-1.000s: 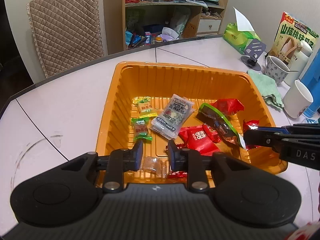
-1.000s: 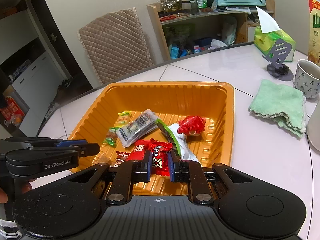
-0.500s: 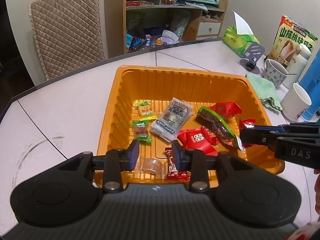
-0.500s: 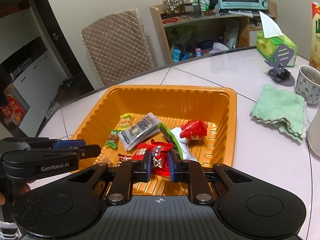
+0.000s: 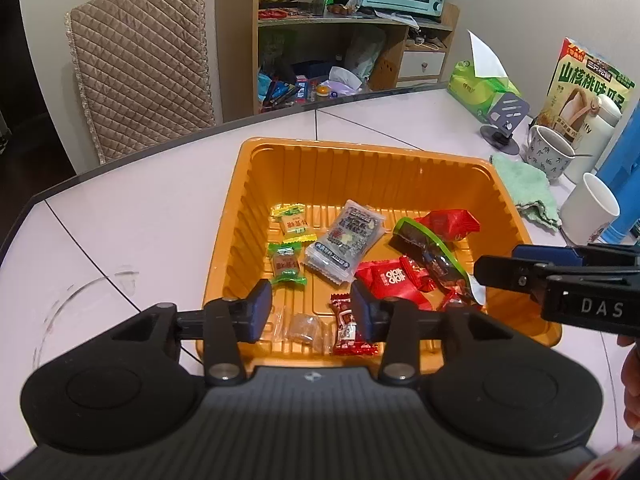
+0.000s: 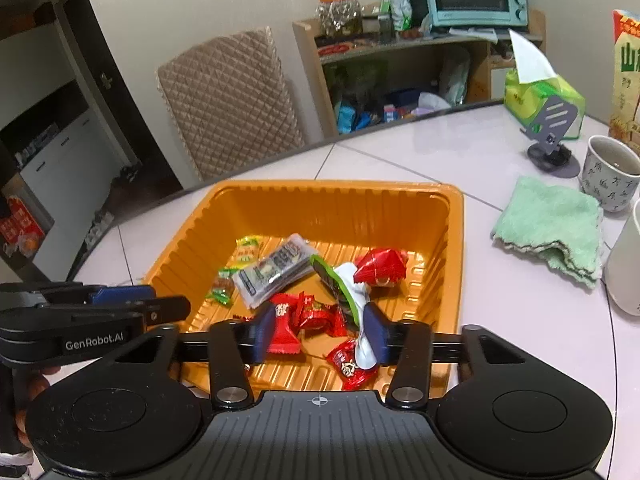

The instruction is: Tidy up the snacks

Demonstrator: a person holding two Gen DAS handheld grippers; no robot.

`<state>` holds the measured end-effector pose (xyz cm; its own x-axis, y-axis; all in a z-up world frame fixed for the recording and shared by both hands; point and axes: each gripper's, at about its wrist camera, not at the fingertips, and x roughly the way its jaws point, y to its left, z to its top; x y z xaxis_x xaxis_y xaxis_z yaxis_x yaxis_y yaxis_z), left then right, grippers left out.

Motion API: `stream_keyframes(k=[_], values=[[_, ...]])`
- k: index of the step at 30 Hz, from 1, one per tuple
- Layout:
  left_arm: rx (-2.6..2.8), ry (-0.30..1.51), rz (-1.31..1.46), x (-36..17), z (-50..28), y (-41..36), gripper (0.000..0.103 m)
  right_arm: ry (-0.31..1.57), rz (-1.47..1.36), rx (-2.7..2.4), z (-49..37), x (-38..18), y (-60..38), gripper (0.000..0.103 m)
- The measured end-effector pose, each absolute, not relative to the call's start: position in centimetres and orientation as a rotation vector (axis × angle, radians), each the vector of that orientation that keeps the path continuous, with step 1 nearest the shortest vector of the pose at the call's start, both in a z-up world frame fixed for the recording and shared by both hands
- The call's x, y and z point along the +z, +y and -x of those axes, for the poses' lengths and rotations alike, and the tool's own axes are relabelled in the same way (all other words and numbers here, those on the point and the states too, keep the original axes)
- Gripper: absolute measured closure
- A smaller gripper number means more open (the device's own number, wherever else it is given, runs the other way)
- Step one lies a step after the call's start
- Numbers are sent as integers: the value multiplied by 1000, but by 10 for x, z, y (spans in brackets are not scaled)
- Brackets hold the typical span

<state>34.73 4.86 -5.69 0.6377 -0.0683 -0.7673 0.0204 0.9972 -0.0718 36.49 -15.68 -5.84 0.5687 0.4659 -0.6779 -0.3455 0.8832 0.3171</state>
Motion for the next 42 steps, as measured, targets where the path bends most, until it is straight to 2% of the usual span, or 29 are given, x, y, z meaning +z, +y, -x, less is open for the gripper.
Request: stream_keyframes(k=[10,15,18,24,42], values=[[-37,854,79,-36,-321,43,52,819,-182,480,-349,-43,-167,45],[-26,834,73,-20,-300,36,41,797,-196,478,-333,-31,-175,32],[-21,829,76,-11,-283,31,39,787,-209,470,-320,-25,-182,23],[4,828,108,4,-247,24,34,783,-223,455,-289,-14,-198,17],[84,849,140,20,-150,-2,32,804,-185,515,-200,3,-222,14]])
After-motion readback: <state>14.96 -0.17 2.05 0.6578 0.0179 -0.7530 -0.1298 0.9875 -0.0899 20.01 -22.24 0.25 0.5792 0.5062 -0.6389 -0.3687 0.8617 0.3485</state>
